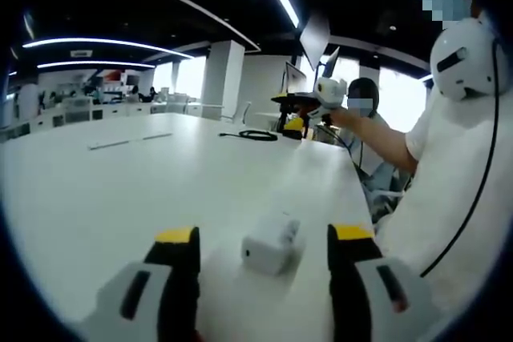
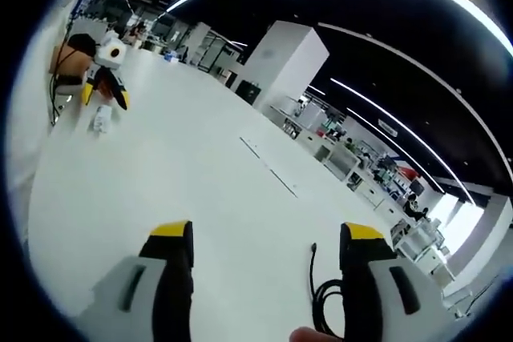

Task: Plug the desk Type‑C cable into the charger adapter.

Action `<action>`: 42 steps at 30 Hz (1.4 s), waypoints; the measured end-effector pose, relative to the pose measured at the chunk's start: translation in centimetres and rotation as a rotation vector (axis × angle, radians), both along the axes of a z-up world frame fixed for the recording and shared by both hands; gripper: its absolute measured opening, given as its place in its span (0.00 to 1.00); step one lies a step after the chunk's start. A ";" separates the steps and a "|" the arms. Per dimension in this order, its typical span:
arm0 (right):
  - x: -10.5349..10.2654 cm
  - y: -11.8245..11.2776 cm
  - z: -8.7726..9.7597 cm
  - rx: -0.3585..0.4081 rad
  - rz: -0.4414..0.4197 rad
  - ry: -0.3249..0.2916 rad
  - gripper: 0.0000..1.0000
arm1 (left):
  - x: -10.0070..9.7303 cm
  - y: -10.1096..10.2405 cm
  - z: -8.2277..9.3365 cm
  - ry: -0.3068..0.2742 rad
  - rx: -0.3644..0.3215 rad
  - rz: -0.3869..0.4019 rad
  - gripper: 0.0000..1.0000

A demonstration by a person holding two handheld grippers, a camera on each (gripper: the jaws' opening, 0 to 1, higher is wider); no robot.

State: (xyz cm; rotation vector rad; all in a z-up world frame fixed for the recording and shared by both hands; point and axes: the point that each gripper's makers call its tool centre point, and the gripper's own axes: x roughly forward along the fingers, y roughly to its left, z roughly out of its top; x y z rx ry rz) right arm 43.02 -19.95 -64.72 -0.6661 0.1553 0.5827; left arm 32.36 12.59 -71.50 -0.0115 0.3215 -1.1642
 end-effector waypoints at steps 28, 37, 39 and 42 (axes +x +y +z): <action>2.2 -4.3 -0.7 -0.068 -0.063 0.060 0.54 | 0.0 -0.3 -0.1 0.007 0.004 0.004 0.63; 2.8 -5.4 -1.5 -0.079 -0.071 0.121 0.47 | 0.2 -0.5 -0.2 0.009 0.009 0.000 0.63; 3.2 -5.9 -1.6 -0.082 -0.071 0.127 0.46 | 0.2 -0.5 -0.2 0.009 0.008 0.000 0.63; 3.3 -6.3 -1.7 -0.074 -0.071 0.151 0.41 | 0.2 -0.5 -0.2 0.011 0.009 0.001 0.62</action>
